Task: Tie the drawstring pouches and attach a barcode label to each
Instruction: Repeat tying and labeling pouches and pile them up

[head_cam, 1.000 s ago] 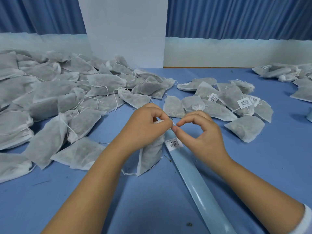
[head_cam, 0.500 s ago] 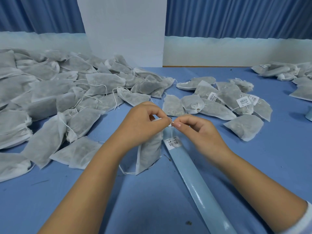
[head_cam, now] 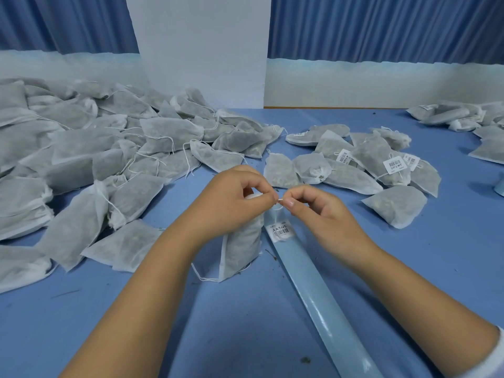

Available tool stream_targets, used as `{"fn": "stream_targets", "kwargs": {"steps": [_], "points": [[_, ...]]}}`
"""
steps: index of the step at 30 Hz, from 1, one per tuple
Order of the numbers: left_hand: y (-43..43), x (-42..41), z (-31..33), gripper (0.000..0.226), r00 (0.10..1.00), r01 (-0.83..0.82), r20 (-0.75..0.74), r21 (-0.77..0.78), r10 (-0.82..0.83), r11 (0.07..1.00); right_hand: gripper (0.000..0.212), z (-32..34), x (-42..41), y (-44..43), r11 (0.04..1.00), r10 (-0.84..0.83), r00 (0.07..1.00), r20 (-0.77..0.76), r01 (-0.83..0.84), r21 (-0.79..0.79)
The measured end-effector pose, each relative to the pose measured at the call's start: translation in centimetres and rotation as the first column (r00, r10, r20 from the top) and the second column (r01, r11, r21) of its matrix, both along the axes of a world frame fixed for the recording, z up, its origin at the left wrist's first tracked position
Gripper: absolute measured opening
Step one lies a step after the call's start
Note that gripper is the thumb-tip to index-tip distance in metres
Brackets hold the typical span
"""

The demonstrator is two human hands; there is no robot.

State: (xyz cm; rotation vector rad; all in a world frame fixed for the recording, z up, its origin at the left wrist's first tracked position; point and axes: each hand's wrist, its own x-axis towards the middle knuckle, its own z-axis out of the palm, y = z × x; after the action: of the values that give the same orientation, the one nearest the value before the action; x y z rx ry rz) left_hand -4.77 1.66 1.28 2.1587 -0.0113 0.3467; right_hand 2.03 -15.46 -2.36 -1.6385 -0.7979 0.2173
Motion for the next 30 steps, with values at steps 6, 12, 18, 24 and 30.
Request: {"fn": "stream_targets", "kwargs": {"steps": [6, 12, 18, 24, 30], "points": [[-0.4, -0.1, 0.2, 0.02, 0.986, 0.01, -0.162, -0.108, -0.027, 0.994, 0.014, -0.7, -0.1, 0.3, 0.996, -0.092, 0.965, 0.246, 0.088, 0.028], [-0.5, 0.3, 0.1, 0.019, 0.966, -0.095, -0.256, -0.243, 0.031, 0.965, 0.018, -0.7, -0.6, 0.3, 0.98, -0.192, 0.919, 0.345, 0.16, 0.118], [-0.6, 0.4, 0.0, 0.021, 0.962, -0.126, -0.266, -0.257, 0.056, 0.958, 0.008, -0.7, -1.1, 0.3, 0.971, -0.237, 0.901, 0.365, 0.207, 0.118], [-0.8, 0.3, 0.0, 0.015, 0.971, -0.105, -0.234, -0.257, 0.044, 0.961, 0.009, -0.7, -1.0, 0.5, 0.961, -0.274, 0.908, 0.315, 0.25, 0.116], [-0.4, 0.5, -0.2, 0.012, 0.97, -0.114, -0.239, -0.244, 0.054, 0.963, 0.012, -0.6, -0.6, 0.3, 0.969, -0.244, 0.937, 0.25, 0.228, 0.092]]}}
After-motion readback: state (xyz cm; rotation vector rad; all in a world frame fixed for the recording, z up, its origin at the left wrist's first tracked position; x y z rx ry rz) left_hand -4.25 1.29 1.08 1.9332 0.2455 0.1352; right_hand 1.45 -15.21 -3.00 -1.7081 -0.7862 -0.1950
